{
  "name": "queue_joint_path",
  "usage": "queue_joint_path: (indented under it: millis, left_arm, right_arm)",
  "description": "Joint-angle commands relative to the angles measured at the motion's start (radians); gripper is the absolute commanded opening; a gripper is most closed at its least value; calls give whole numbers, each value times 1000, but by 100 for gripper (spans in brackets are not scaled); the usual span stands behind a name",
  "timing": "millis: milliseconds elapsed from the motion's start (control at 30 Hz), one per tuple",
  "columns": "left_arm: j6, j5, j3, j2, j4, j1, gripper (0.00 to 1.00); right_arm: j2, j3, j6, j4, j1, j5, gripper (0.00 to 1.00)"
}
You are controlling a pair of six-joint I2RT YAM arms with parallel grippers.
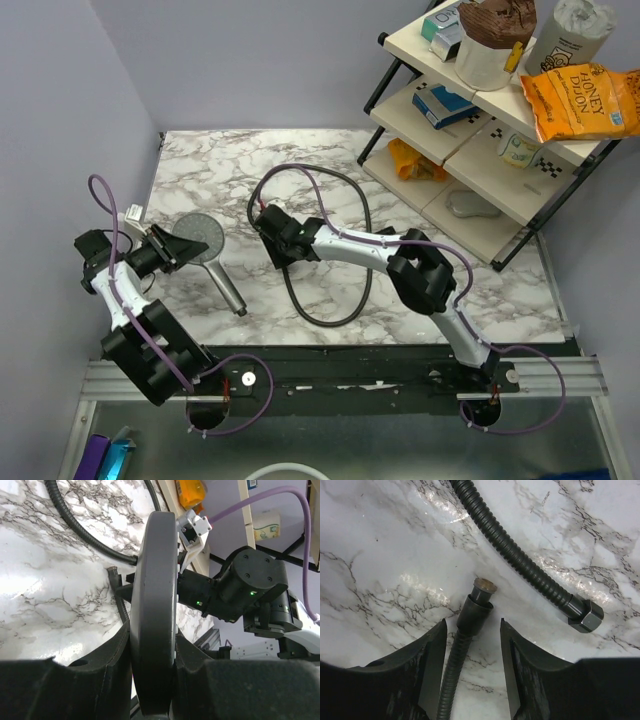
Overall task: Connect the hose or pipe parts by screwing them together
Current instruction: Pick up the pipeline from the center of the board.
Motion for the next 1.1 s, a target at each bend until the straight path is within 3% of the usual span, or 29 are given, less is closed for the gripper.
queue_joint_path:
  millis: [0,200,333,433,533,567,667,700,800,833,1000,1067]
  left_arm:
    - [94,41,29,-12,-111,2,0]
    - [-61,28,-21,-70,38,2,0]
    - [-68,27,-26,-73,47,2,0]
    - [-71,24,-24,-61,49,2,0]
    - [-71,21,-23,-55,47,3,0]
    - [-71,19,-24,-57,49,3,0]
    - [-75,15,-26,-55,50,3,0]
    - [-78,13,-29,-54,53,2,0]
    - [-82,5,-31,-55,58,-4,0]
    - [-84,5,-31,-58,58,-9,0]
    - [-126,-30,-37,-118,82,-44,0]
    - [-215,-48,-75,-145,220,-55,0]
  right_arm:
    - [69,48,14,26,-8,8,53]
    - [98,64,18,44,-13,11,42]
    - [107,70,14,47,-16,11,25]
    - [71,20,-18,96,-16,-60,19]
    - [2,-152,-49,191,-4,-123,14]
    - [-65,-288,-69,269,10,-156,14]
    - [-199,-485,-84,397,50,-173,14]
    - [-228,-607,-89,429,62,-172,14]
    - [-311,-768,-89,530,107,-175,22]
    - [-321,-792,-89,544,116,-170,31]
    - [-327,-855,-63,581,147,-155,51]
    - [-331,-864,-46,580,154,-131,61]
